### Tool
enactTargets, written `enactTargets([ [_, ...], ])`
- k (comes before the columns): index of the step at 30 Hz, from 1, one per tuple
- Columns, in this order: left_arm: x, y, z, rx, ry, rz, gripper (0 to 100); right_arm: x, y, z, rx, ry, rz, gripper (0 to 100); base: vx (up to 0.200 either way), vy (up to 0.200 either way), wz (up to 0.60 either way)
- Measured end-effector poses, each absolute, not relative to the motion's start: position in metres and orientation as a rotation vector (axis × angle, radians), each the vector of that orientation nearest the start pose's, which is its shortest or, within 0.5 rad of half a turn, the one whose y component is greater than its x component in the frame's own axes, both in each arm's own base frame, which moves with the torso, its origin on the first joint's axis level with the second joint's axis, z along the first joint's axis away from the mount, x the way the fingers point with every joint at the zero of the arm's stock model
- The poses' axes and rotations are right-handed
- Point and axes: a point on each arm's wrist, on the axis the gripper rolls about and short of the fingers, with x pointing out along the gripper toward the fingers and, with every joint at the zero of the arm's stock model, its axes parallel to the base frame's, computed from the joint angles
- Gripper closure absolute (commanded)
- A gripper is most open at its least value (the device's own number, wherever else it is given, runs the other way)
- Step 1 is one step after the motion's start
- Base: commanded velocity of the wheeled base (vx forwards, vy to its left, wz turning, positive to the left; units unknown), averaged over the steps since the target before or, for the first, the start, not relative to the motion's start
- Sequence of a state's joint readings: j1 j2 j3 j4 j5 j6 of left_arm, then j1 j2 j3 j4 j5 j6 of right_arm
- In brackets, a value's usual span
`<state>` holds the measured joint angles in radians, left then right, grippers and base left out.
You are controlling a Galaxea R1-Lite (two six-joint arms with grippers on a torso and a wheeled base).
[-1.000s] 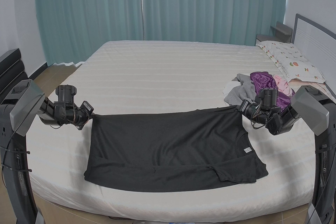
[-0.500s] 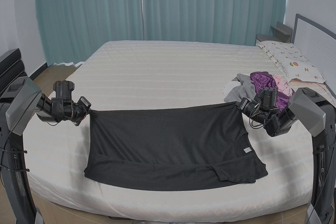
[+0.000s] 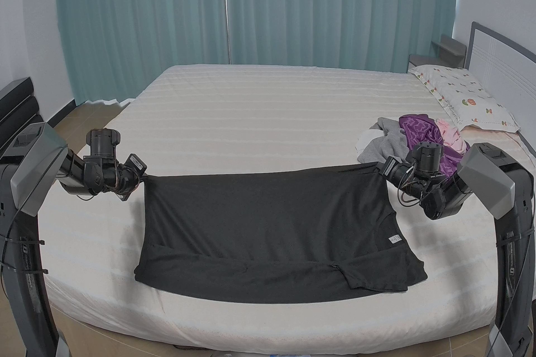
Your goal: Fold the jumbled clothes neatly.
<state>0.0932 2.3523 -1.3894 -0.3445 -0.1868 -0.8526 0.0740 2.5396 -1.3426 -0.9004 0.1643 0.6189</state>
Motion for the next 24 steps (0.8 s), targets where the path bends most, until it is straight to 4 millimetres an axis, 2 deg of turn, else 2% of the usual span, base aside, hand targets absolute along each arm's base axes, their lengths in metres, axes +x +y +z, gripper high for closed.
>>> enactTargets([
  [11,0.441,0.037,0.04,-0.893,0.68,0.189,100,0.457,0.036,0.003,0.64,0.447,0.191,100,0.0,0.0,0.0],
  [24,0.408,0.035,0.045,-0.846,0.738,0.186,100,0.411,0.022,0.011,0.671,0.518,0.265,100,0.0,0.0,0.0],
])
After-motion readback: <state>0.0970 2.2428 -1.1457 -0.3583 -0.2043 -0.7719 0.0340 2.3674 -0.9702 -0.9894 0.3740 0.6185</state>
